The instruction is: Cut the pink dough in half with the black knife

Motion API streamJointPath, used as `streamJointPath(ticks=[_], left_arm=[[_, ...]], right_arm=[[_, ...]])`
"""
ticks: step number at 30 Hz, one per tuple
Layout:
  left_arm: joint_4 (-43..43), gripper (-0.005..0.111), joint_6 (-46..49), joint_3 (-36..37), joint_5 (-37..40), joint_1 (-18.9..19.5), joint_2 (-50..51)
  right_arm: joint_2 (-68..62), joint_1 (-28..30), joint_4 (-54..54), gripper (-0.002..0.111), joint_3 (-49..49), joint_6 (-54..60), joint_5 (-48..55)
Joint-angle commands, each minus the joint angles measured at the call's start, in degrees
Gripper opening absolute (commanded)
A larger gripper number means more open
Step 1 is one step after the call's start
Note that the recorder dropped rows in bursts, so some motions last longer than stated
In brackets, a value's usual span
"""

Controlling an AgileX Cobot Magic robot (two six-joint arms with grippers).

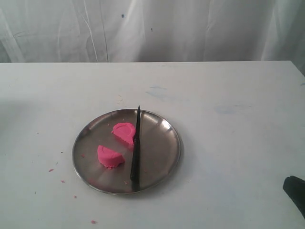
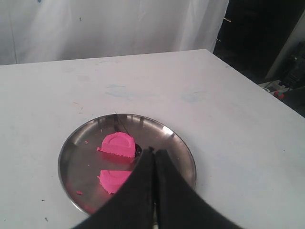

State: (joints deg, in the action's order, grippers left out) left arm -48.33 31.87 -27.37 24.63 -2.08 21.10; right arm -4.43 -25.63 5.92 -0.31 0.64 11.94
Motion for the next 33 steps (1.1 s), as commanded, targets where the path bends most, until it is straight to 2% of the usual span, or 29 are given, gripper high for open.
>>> streamJointPath(ticks=[1, 4, 7, 10, 12, 15, 22, 33], left_arm=[[-0.56, 0.0, 0.12, 0.24, 0.4, 0.06, -0.38], [-0.56, 0.0, 0.01, 0.24, -0.06, 0.06, -0.38], [1.83, 0.0, -0.75, 1.25, -5.04, 0.2, -1.16], [12.7, 0.0, -11.71, 2.07, -4.82, 0.2, -3.79], [20.88, 0.0, -22.46, 3.75, -4.48, 0.2, -5.55], [26.34, 0.0, -31.23, 7.76, -5.29, 0.2, -8.51], [31.16, 0.0, -32.39, 17.74, -14.05, 0.2, -15.93], [31.76, 0.0, -32.29, 27.37, -18.23, 0.2, -20.21]], right_arm=[[0.43, 0.42, -0.41, 0.0, 0.31, 0.66, -0.2], [0.43, 0.42, -0.41, 0.0, 0.31, 0.66, -0.2], [0.43, 0.42, -0.41, 0.0, 0.31, 0.66, -0.2], [0.43, 0.42, -0.41, 0.0, 0.31, 0.66, -0.2], [0.43, 0.42, -0.41, 0.0, 0.31, 0.66, -0.2], [0.43, 0.42, -0.41, 0.0, 0.31, 0.66, -0.2], [0.43, 0.42, -0.41, 0.0, 0.31, 0.66, -0.2], [0.43, 0.42, -0.41, 0.0, 0.31, 0.66, -0.2]])
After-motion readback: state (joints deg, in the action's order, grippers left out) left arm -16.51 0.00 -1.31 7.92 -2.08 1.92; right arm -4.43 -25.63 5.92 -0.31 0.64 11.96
